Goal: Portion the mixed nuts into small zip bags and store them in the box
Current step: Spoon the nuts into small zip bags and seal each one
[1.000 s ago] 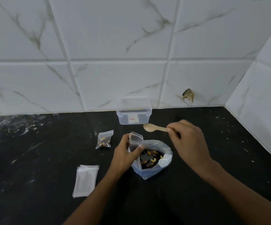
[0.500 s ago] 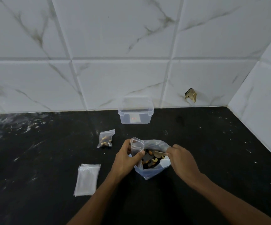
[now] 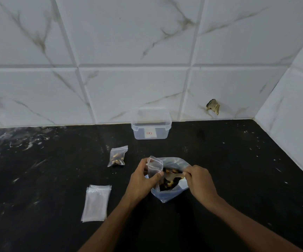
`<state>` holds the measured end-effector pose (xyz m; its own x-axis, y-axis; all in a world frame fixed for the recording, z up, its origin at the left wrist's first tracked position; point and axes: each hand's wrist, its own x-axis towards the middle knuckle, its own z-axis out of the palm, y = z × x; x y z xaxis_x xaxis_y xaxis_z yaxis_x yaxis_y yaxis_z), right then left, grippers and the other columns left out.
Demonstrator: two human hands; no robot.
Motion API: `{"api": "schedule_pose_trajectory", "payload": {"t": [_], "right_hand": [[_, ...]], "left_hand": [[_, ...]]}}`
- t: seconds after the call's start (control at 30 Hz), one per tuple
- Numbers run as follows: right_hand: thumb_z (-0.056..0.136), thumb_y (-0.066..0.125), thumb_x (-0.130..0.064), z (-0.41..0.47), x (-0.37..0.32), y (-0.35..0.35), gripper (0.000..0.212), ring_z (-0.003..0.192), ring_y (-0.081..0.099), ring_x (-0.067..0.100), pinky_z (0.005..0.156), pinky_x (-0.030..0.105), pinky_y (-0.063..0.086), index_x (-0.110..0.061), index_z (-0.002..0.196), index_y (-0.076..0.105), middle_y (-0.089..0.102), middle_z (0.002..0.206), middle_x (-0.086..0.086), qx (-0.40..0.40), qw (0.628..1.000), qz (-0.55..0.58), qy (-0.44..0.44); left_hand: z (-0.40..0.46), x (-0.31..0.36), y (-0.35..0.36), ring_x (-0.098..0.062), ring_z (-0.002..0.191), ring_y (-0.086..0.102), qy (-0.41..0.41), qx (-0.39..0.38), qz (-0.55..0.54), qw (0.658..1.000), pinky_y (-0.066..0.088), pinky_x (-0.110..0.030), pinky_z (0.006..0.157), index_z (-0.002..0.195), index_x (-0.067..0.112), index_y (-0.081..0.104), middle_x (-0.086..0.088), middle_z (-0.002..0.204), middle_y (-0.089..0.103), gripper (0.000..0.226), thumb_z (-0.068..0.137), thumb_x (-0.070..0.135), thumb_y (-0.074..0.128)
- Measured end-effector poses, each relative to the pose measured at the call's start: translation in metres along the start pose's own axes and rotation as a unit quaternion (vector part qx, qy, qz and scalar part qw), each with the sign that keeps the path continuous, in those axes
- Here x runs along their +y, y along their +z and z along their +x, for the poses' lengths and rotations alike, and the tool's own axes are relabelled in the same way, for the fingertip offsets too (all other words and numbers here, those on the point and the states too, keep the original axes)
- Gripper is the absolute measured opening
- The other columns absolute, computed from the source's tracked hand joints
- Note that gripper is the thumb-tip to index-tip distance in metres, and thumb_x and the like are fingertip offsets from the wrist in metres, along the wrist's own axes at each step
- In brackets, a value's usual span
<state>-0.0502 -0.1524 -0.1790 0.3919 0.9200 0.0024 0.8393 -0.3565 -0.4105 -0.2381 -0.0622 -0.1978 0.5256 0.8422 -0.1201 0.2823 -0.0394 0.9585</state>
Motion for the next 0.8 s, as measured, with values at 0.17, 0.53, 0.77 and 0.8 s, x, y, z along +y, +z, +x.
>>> {"api": "schedule_pose_trajectory", "payload": {"t": [0.17, 0.53, 0.77, 0.8], "right_hand": [[0.095, 0.056, -0.015, -0.003, -0.001, 0.009, 0.016, 0.064, 0.053, -0.003, 0.056, 0.013, 0.039, -0.018, 0.088, 0.07, 0.057, 0.073, -0.013, -0.002, 0.998, 0.056, 0.008], [0.098, 0.051, -0.021, -0.002, 0.001, 0.001, 0.015, 0.076, 0.056, 0.005, 0.071, 0.024, 0.052, -0.021, 0.093, 0.066, 0.059, 0.087, -0.007, 0.006, 0.998, -0.05, -0.022], [0.095, 0.056, -0.015, -0.006, -0.008, 0.015, 0.019, 0.069, 0.064, 0.005, 0.064, 0.021, 0.055, -0.016, 0.085, 0.072, 0.067, 0.077, -0.005, -0.047, 0.986, 0.138, 0.084], [0.095, 0.056, -0.015, -0.006, -0.011, 0.016, 0.018, 0.072, 0.065, 0.004, 0.068, 0.021, 0.056, -0.018, 0.088, 0.072, 0.067, 0.081, -0.006, -0.058, 0.981, 0.156, 0.101]], "left_hand": [[0.001, -0.001, 0.001, -0.004, 0.11, 0.063, -0.001, 0.008, 0.006, 1.0, 0.055, -0.035, 0.094, 0.125, 0.038, 0.052, 0.011, 0.117, 0.066, 0.046, 0.085, 0.034, 0.074], [0.002, 0.001, -0.002, -0.002, 0.111, 0.061, -0.007, 0.01, -0.005, 1.0, 0.053, -0.025, 0.088, 0.119, 0.045, 0.05, 0.014, 0.118, 0.064, 0.044, 0.085, 0.033, 0.074], [0.003, -0.001, -0.001, -0.004, 0.111, 0.062, -0.004, 0.009, -0.001, 1.0, 0.056, -0.028, 0.088, 0.123, 0.041, 0.051, 0.013, 0.117, 0.065, 0.045, 0.085, 0.033, 0.074], [0.003, -0.001, -0.001, -0.003, 0.11, 0.062, -0.002, 0.01, 0.002, 1.0, 0.055, -0.027, 0.087, 0.122, 0.041, 0.051, 0.013, 0.116, 0.065, 0.045, 0.085, 0.033, 0.074]]}}
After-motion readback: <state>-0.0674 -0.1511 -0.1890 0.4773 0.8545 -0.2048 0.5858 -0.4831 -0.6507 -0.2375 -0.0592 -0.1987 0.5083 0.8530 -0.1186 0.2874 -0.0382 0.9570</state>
